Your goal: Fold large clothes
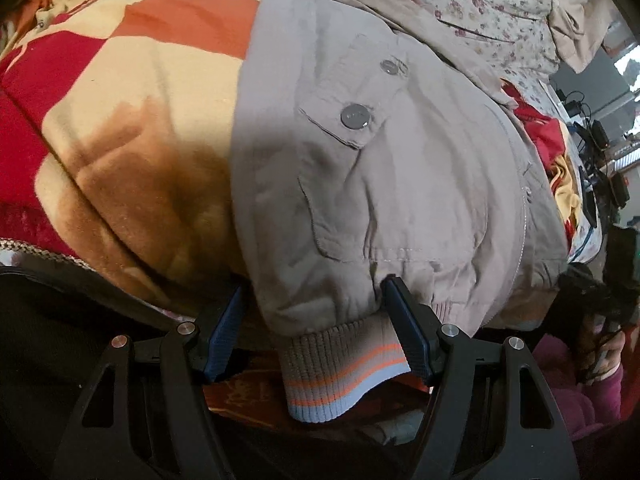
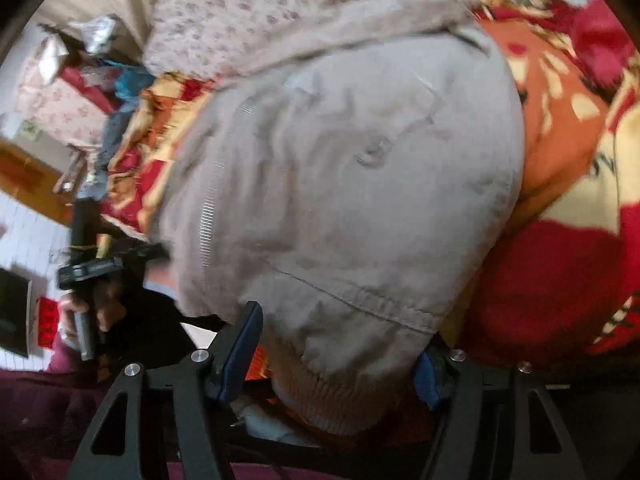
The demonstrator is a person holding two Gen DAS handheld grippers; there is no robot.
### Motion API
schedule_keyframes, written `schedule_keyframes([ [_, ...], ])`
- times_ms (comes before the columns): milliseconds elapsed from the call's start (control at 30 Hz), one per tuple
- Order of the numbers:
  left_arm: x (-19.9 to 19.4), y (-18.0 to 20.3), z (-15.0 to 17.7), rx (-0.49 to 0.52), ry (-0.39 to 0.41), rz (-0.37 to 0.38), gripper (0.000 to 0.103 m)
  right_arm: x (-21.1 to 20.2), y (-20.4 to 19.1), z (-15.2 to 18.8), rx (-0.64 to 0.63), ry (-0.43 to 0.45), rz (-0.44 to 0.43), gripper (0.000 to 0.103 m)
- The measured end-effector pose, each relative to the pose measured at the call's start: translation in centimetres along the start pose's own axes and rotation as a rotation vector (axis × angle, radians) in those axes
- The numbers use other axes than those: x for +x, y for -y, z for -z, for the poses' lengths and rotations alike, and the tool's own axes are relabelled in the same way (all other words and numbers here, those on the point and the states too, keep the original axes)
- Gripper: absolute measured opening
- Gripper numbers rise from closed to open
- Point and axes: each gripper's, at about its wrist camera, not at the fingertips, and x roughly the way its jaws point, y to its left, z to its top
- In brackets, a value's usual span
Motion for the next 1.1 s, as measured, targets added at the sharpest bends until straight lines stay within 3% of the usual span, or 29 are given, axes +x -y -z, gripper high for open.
schedule_keyframes([
  [67, 0.4, 0.1, -0.1, -0.004, -0.003, -0.005, 0.070, -0.7, -0.4, -0.2, -0.018, 0.032, -0.045, 0.066],
  [133, 0.5, 0.2, -0.2, -0.009, -0.005, -0.007, 0.070, -0.2, -0.5, -0.3, -0.017, 0.031, -0.036, 0.066],
  [233, 0.3, 0.2, -0.1, 0.000, -0.004, -0.008, 0.070, 2.4, -0.6, 0.1, -0.013, -0.096, 0.048, 0.066],
  [300, 0.4, -0.1, 0.0, -0.002, -0.003, -0.002, 0.070, 3.0, -0.9, 0.5, -0.018, -0.151, 0.004, 0.066],
  [400, 0.7, -0.1, -0.2, -0.013, -0.008, 0.000, 0.070, 2.4, -1.6, 0.5, -0.039, -0.102, -0.025, 0.066],
  [567, 0.6, 0.0, -0.1, -0.006, -0.011, -0.003, 0.070, 2.2, 0.4, 0.1, 0.084, -0.067, -0.030, 0.066],
  [700, 0.8, 0.0, 0.0, -0.017, -0.010, -0.006, 0.070, 1.0, 0.6, -0.4, 0.089, 0.007, -0.046, 0.066],
  [900, 0.9, 0.3, 0.0, -0.008, -0.011, -0.024, 0.070, 2.0, 0.1, -0.3, 0.066, -0.042, -0.055, 0.066],
  [1000, 0.9, 0.3, 0.0, -0.007, -0.011, -0.026, 0.070, 1.3, -0.8, -0.5, 0.006, -0.047, -0.070, 0.054],
  [1100, 0.9, 0.4, 0.2, -0.004, -0.008, -0.033, 0.070, 0.9, -1.6, -0.9, -0.035, -0.041, -0.081, 0.054],
])
